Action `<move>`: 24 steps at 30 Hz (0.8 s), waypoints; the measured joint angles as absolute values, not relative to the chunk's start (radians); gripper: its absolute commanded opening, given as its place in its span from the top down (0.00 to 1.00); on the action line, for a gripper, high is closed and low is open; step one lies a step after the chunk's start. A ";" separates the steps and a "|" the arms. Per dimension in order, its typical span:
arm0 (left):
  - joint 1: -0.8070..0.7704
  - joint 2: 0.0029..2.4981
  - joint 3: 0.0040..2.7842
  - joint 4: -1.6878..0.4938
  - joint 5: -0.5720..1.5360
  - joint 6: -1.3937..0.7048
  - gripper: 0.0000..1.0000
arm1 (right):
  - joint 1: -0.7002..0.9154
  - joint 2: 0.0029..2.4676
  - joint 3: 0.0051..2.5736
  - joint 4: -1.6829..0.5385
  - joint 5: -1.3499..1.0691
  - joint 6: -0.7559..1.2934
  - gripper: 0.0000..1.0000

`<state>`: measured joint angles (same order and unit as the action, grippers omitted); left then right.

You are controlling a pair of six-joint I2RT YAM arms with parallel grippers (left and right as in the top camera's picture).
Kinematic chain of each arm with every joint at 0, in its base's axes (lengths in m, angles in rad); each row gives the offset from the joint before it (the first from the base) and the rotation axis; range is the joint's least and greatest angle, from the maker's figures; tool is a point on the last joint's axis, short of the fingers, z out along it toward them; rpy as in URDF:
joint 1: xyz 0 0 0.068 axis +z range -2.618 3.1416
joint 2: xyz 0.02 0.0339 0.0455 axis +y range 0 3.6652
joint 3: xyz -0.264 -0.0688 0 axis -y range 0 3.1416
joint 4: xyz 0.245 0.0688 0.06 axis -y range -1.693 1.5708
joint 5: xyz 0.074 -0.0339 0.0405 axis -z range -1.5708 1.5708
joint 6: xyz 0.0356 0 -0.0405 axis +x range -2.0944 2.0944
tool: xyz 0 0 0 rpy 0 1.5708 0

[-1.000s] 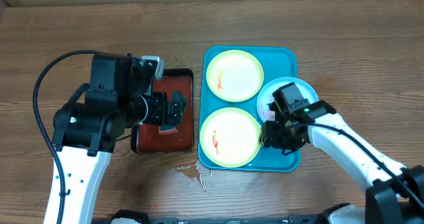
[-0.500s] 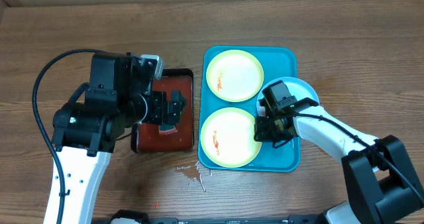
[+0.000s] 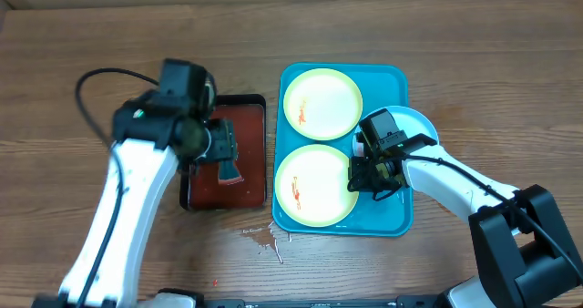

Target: Clean dirty plates on tray and stack at the side

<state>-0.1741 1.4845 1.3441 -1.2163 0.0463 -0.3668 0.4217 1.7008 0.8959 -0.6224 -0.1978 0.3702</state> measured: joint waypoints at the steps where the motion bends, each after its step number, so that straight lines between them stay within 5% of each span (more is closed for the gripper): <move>1: -0.174 1.522 1.337 -1.213 0.044 -0.379 0.39 | 0.422 1.701 0.896 -0.623 -0.198 0.370 0.96; 12: -0.174 1.879 1.328 -1.122 0.048 -0.435 0.71 | 0.422 1.701 0.897 -0.622 -0.194 0.373 0.96; 18: -0.174 1.988 1.328 -1.089 0.046 -0.439 0.73 | 0.422 1.701 0.897 -0.623 -0.194 0.374 0.96; 21: -0.174 1.998 1.328 -1.063 0.035 -0.445 0.96 | 0.422 1.701 0.897 -0.623 -0.194 0.374 0.96; 24: -0.172 1.998 1.328 -1.033 0.025 -0.442 0.96 | 0.422 1.701 0.897 -0.624 -0.194 0.374 0.96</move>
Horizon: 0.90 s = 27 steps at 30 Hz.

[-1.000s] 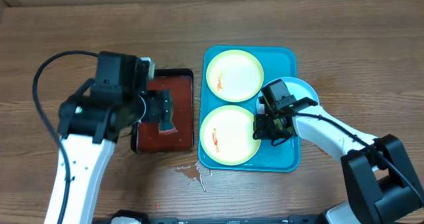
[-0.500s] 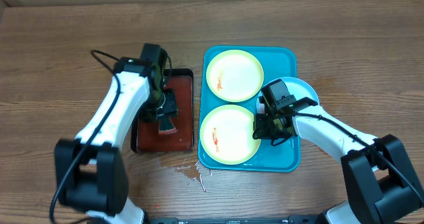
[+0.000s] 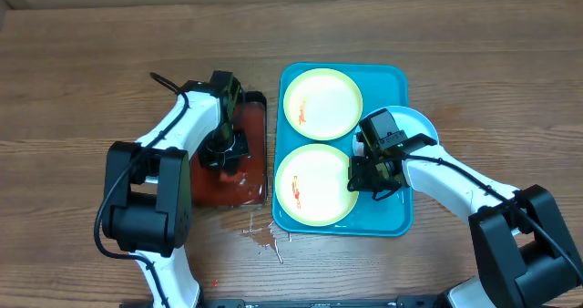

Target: Clean dirty plates on tray and stack at the side

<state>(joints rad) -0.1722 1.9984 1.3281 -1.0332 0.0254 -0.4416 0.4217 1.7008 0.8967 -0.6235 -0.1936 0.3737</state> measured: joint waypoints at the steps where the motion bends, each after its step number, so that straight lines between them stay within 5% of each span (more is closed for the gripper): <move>1: -0.171 1.998 1.328 -1.032 0.026 -0.440 0.96 | 0.422 1.701 0.897 -0.624 -0.194 0.374 0.96; 4: -0.170 1.998 1.334 -1.048 0.029 -0.438 0.91 | 0.422 1.701 0.898 -0.627 -0.194 0.374 0.96; 9: -0.170 1.998 1.358 -1.103 0.028 -0.424 0.45 | 0.422 1.701 0.898 -0.628 -0.193 0.374 0.96; 13: -0.169 1.998 1.362 -1.108 -0.014 -0.419 0.39 | 0.422 1.701 0.898 -0.628 -0.193 0.374 0.96; 16: -0.169 1.998 1.362 -1.076 -0.046 -0.419 0.47 | 0.422 1.701 0.898 -0.628 -0.192 0.374 0.92; 21: -0.170 1.998 1.354 -0.999 -0.059 -0.415 0.95 | 0.422 1.703 0.900 -0.629 -0.171 0.385 0.86; 27: -0.168 1.998 1.346 -0.997 -0.042 -0.401 0.96 | 0.422 1.703 0.902 -0.628 -0.165 0.387 0.96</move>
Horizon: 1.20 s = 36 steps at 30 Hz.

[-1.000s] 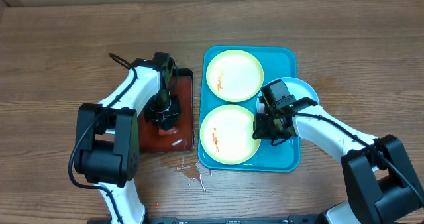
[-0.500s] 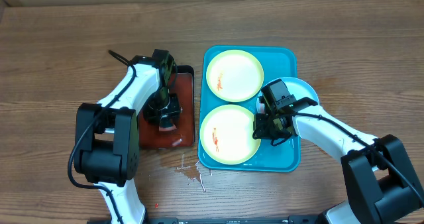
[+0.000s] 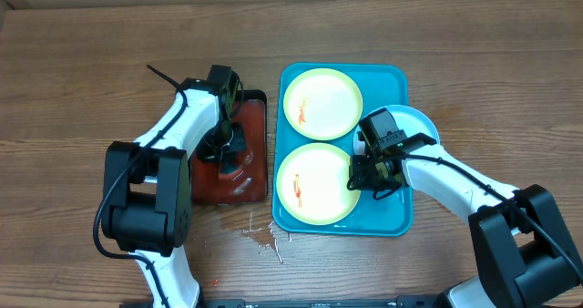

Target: Clean dirty plates on tray and stack at the side

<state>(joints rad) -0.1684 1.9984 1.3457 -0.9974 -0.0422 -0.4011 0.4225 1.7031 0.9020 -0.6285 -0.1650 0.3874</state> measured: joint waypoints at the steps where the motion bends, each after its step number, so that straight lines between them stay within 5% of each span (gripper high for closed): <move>1: -0.168 1.998 1.346 -1.002 -0.038 -0.393 0.96 | 0.422 1.703 0.903 -0.630 -0.165 0.387 0.96; 19: -0.200 1.737 1.430 -1.126 0.073 -0.314 0.96 | 0.426 1.703 0.907 -0.620 -0.116 0.635 0.96; 36: -0.548 1.959 1.433 -0.871 0.202 -0.427 0.96 | 0.426 1.703 0.909 -0.628 -0.111 0.617 0.96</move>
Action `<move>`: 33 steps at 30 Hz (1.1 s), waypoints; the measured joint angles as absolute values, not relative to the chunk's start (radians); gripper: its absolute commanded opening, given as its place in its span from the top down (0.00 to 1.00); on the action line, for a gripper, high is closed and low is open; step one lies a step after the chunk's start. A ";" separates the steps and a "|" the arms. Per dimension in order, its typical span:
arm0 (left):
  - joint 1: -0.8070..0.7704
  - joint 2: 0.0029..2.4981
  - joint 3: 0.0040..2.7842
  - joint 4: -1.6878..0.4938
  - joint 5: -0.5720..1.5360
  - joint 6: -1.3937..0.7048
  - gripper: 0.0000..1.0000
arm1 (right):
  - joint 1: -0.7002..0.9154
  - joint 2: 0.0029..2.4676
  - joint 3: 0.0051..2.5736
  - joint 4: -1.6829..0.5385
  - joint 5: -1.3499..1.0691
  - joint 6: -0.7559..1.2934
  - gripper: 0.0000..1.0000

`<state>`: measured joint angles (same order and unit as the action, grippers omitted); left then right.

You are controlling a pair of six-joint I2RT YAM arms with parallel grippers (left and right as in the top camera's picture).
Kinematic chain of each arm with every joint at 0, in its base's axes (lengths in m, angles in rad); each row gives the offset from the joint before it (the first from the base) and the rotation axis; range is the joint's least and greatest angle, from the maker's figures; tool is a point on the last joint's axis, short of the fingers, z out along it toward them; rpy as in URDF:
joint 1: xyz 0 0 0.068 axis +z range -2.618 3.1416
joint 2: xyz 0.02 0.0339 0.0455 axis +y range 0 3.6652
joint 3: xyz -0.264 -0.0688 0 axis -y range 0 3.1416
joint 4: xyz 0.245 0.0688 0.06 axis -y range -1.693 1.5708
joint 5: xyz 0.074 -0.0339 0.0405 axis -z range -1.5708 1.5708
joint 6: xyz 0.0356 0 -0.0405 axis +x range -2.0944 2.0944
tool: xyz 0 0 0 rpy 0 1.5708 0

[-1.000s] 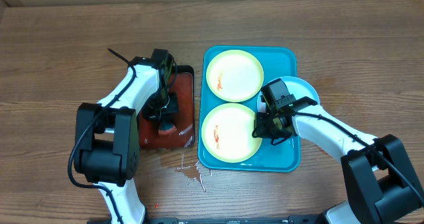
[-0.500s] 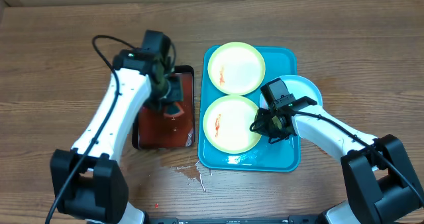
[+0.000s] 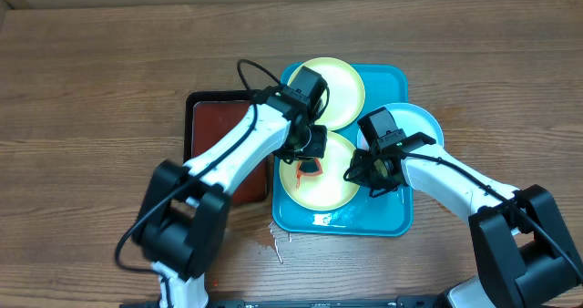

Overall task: Clean dirty plates on tray and stack at the side
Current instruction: 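Scrub the lower yellow plate with the sponge in the left gripper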

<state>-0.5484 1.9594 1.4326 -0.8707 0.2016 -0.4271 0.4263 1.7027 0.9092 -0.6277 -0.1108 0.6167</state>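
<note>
A teal tray point(image 3: 383, 219) holds two pale yellow-green plates. The far plate point(image 3: 342, 85) carries a small orange smear, partly hidden by my left arm. Over the near plate point(image 3: 328, 191) my left gripper point(image 3: 310, 156) is shut on a red-brown sponge point(image 3: 311, 169), which rests on the plate's surface. At that plate's right rim my right gripper point(image 3: 363, 173) appears shut on the edge. A light blue plate point(image 3: 421, 126) lies at the tray's right side, behind the right wrist.
A dark brown tray point(image 3: 214, 144) sits left of the teal tray, partly under my left arm. Small crumbs and streaks point(image 3: 264, 240) lie on the wooden table in front of the two trays.
My left gripper was over the brown tray on the sponge. Now it is over the near plate with the sponge in it, and the brown tray is bare. The right gripper stays at the plate's rim.
At first my left gripper hung beside the sponge on the brown tray. At the following two moments it was down over the sponge there. Now it holds the sponge on the near plate. My right gripper stayed at that plate's right rim throughout.
</note>
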 measured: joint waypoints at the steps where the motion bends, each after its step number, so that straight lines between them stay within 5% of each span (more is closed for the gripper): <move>1: -0.546 1.982 1.433 -0.867 0.198 -0.437 0.96 | 0.426 1.703 0.909 -0.628 -0.111 0.616 0.96; 21: -0.511 2.070 1.455 -0.996 0.052 -0.439 0.96 | 0.426 1.703 0.911 -0.634 -0.107 0.609 0.96; 33: -0.528 2.123 1.455 -0.767 0.516 -0.340 0.96 | 0.426 1.703 0.913 -0.645 -0.099 0.612 0.96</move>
<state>-0.5282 2.1235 1.4551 -0.7670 0.5156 -0.3401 0.4259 1.7027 0.9134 -0.6449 -0.0994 0.6117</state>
